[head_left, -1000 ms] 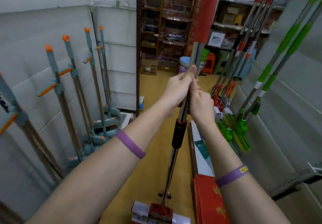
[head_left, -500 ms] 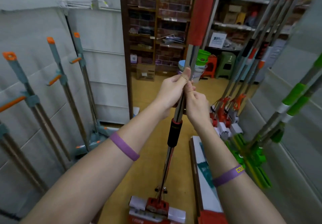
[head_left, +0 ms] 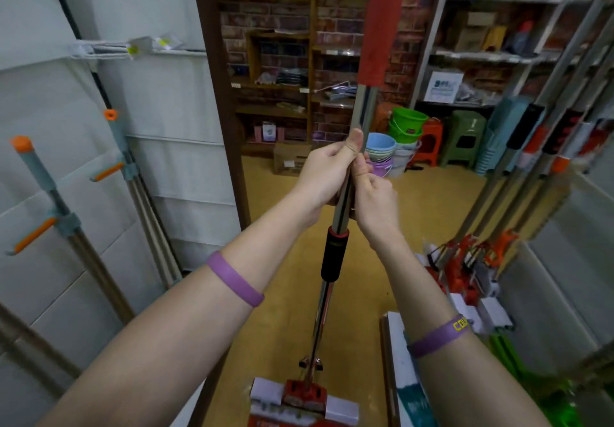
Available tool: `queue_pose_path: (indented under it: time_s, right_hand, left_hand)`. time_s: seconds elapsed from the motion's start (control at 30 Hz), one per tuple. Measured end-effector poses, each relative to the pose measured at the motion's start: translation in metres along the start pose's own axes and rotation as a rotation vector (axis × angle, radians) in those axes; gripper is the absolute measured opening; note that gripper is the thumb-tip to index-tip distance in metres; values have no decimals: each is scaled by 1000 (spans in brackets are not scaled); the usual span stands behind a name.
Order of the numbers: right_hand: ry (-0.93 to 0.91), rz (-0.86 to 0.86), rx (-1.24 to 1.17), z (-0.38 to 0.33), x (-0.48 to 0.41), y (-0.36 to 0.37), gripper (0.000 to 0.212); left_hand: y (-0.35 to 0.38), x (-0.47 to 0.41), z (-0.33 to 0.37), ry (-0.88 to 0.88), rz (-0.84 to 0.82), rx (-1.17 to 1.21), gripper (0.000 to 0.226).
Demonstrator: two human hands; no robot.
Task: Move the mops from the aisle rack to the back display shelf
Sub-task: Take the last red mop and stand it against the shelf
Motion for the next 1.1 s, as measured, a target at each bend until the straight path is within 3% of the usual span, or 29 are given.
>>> queue_pose_path:
  time_s: [0.37, 0.7, 0.83, 1.1]
  right_hand:
    - [-16, 35, 54, 62, -152, 32, 71]
    - [23, 76, 127, 133, -296, 73, 71]
    - [28, 64, 115, 156, -340, 72, 89]
    - [29, 121, 122, 206, -413, 42, 101]
  left_hand:
    - [0, -181, 20, 43, -65, 8, 48]
    - [-8, -348, 37, -34, -143, 36, 59]
    - [2, -398, 46, -19, -145, 35, 62]
    - [53, -479, 65, 43, -166, -4, 56]
Point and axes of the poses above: each hand's wrist, its own x-axis away from the middle knuckle, its own y-axis out of the palm, z = x × y, the point moved 4 cm from there along -x, towards the middle knuckle, and after that the axes turned 13 degrees about -y, right-handed, at the moved point
